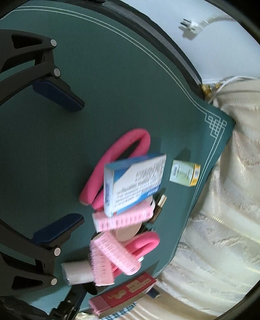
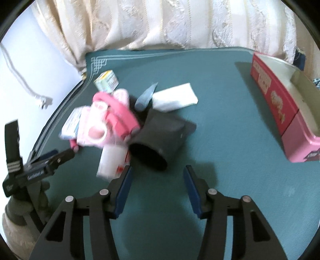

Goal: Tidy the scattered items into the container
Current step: 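Move the right gripper to the black rubber cup and grasp it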

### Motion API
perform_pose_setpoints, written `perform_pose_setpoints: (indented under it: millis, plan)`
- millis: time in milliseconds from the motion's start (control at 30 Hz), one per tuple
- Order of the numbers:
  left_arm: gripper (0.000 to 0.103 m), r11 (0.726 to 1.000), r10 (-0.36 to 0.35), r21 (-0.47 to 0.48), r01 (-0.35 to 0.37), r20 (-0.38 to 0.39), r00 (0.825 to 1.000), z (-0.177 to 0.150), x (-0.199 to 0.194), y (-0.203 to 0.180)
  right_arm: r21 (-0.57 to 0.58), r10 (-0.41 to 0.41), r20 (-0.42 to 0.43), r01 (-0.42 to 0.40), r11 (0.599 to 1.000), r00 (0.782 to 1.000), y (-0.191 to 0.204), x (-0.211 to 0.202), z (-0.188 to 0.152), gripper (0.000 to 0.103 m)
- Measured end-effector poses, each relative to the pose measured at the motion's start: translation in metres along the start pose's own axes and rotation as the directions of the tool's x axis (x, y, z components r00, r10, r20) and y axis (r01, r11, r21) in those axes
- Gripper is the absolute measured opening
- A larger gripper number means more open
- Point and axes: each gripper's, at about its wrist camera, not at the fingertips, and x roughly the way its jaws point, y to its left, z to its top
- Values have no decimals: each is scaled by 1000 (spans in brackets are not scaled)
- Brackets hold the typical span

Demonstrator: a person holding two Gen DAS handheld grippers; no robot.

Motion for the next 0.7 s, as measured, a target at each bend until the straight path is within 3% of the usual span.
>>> perform_pose_setpoints:
  millis: [333, 433, 533, 700]
  plan:
    - [103, 1000, -13, -23, 13, 7, 1000, 8, 3, 16, 106, 28, -22, -26, 994, 999, -2, 18, 13, 58]
    - [103, 1000, -15, -16, 15, 8, 1000, 8, 2, 17, 104, 8, -30, -4, 995, 1000, 0, 26, 16, 62]
    - [103, 1000, -8, -17, 9, 17, 1000, 11, -1, 17, 130, 9, -21, -6, 992, 1000, -5, 23, 15, 79]
    - [103, 999, -4, -34, 4, 17, 1000, 13, 0, 20, 172, 33, 12, -34, 985, 999, -10, 17, 13, 81]
